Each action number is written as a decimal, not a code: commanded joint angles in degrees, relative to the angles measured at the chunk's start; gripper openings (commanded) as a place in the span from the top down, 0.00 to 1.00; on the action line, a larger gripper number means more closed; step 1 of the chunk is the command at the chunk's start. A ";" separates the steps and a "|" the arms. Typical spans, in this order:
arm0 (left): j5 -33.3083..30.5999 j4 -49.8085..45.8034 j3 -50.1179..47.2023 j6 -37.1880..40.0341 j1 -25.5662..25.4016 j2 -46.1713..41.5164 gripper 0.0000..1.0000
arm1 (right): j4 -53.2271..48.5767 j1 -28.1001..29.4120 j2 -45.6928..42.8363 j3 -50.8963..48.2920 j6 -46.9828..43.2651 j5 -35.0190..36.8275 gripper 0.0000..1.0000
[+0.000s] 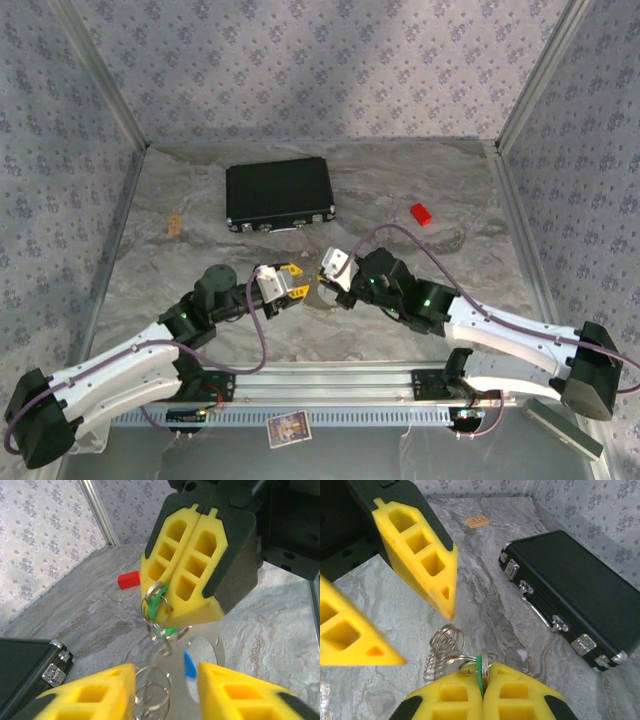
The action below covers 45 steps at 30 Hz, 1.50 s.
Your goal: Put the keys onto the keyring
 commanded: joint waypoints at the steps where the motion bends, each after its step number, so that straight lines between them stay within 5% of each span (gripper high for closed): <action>1: -2.61 0.47 -0.77 -1.87 -0.13 -4.53 0.55 | -3.92 0.29 0.87 5.20 -1.45 3.51 1.00; 10: -31.16 -6.82 -2.44 -3.48 0.13 -26.11 0.39 | -5.24 1.30 8.12 14.26 -1.64 0.43 1.00; 20: -49.71 -15.99 1.62 -2.98 1.37 -38.07 0.36 | 3.36 7.29 22.89 25.51 1.16 -9.50 1.00; 26: -52.51 -17.47 2.25 -3.35 1.99 -38.79 0.36 | 5.43 4.40 28.79 23.74 3.73 -9.56 1.00; 45: -51.47 -17.04 -3.60 -10.78 8.95 -35.58 0.29 | -15.79 -6.55 32.08 14.55 -9.33 5.84 1.00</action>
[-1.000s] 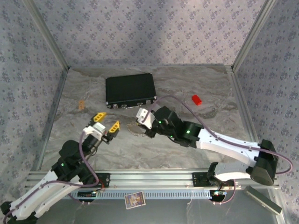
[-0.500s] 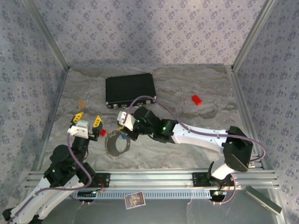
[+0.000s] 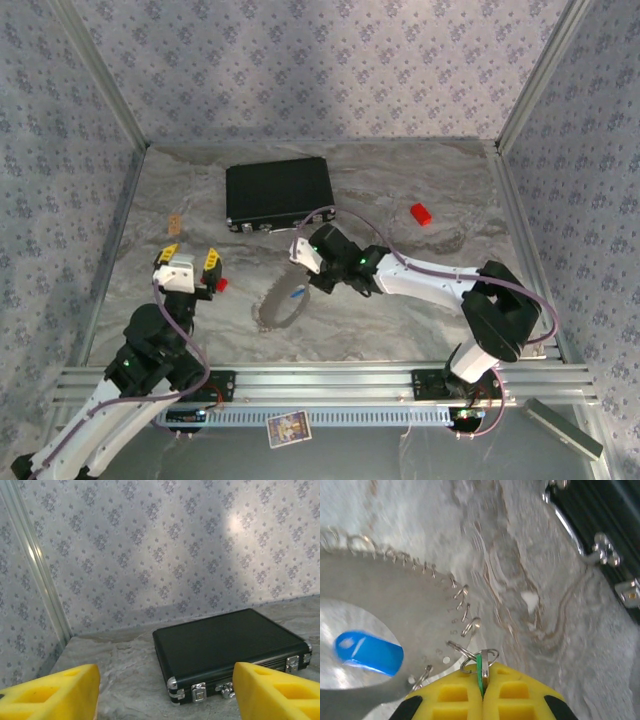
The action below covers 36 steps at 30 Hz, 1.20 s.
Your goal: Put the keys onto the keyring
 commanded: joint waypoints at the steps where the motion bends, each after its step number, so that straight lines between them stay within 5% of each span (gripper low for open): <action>1: 0.48 0.82 -0.62 -3.05 1.88 1.47 0.29 | -5.42 -0.22 0.67 -1.22 -4.76 6.64 1.00; 8: 3.69 3.40 -3.18 -7.12 7.26 5.97 0.26 | -9.38 -0.40 2.84 -3.92 -9.67 15.01 0.93; 15: 7.44 7.10 -5.34 -11.33 13.58 11.11 0.22 | -8.93 -1.59 3.48 -6.82 -10.14 18.59 0.63; 20: 7.85 10.44 -5.61 -11.84 17.01 15.80 0.18 | -6.42 -5.22 -4.88 -9.51 -7.99 16.97 0.55; 28: 10.47 19.32 -6.67 -12.25 25.61 27.04 0.14 | 11.90 -24.45 -22.33 -20.36 6.55 9.11 0.52; 32: 11.43 26.30 -8.26 -12.08 29.54 34.71 0.13 | 24.56 -34.28 -24.93 -28.75 10.65 12.10 0.52; 36: 13.60 31.79 -8.14 -10.65 32.31 44.07 0.13 | 39.97 -45.95 -22.31 -36.54 16.39 4.25 0.52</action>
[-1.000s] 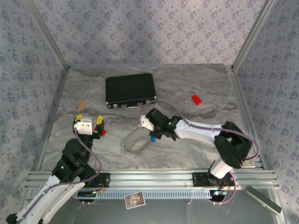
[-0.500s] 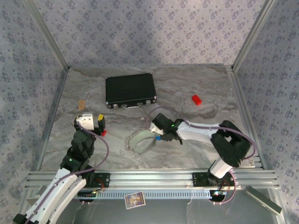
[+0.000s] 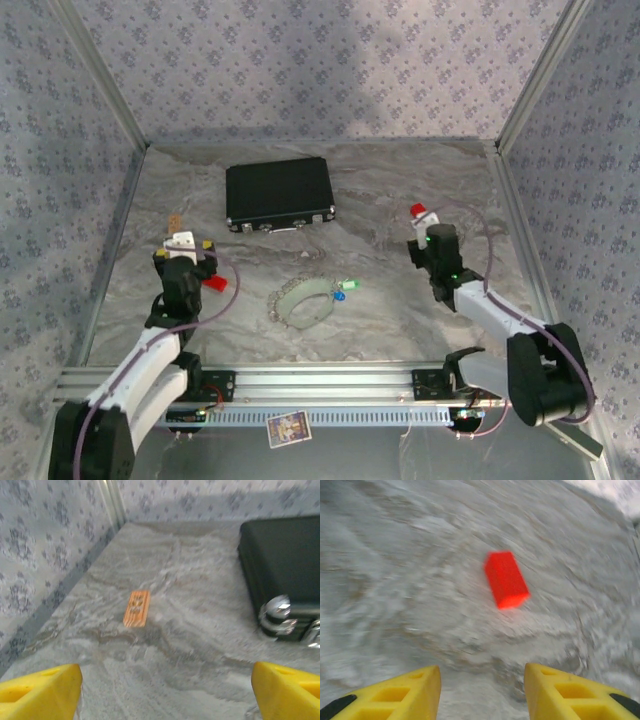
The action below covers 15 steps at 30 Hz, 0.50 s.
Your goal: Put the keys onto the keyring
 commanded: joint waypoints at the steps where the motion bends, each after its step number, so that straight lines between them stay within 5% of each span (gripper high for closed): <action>1: 3.26 9.65 -0.29 1.11 1.61 5.43 0.13 | 18.17 -6.71 3.19 -5.04 8.42 -6.03 0.52; 12: 13.89 19.12 5.40 5.92 5.14 24.25 0.12 | 38.97 -11.36 18.19 -6.90 4.84 -9.84 0.53; 15: 16.31 20.45 7.24 6.92 5.82 27.52 0.12 | 31.76 -12.71 19.54 -2.74 5.97 -12.02 0.52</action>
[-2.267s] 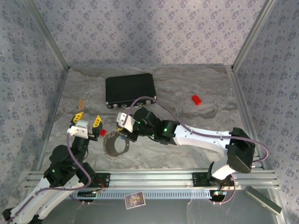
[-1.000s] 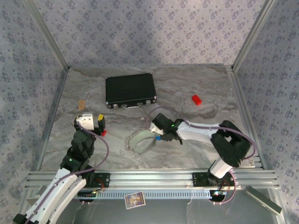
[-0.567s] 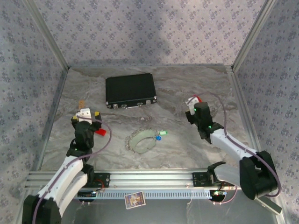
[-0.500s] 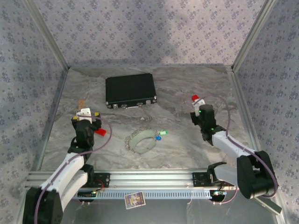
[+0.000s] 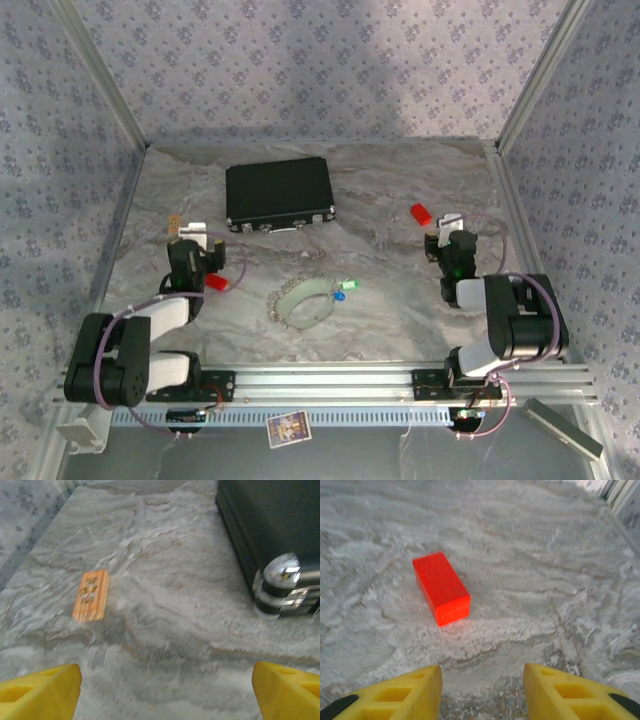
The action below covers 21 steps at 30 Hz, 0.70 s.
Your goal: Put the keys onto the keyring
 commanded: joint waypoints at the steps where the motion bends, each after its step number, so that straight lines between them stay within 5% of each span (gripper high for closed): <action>1: 4.97 5.82 2.97 1.83 1.17 2.82 0.12 | 1.46 -2.91 1.19 2.54 3.29 -5.31 0.52; 9: 10.11 21.03 2.85 0.07 4.01 16.17 0.11 | 0.76 -3.68 1.01 2.82 3.59 -5.97 0.50; 12: 11.49 15.10 5.49 -1.40 5.62 15.72 0.00 | 0.67 -3.69 1.00 2.92 3.59 -5.91 0.49; 21: 9.63 11.68 6.97 -3.15 6.19 15.40 0.00 | 0.51 -3.59 1.09 3.01 3.60 -5.60 0.47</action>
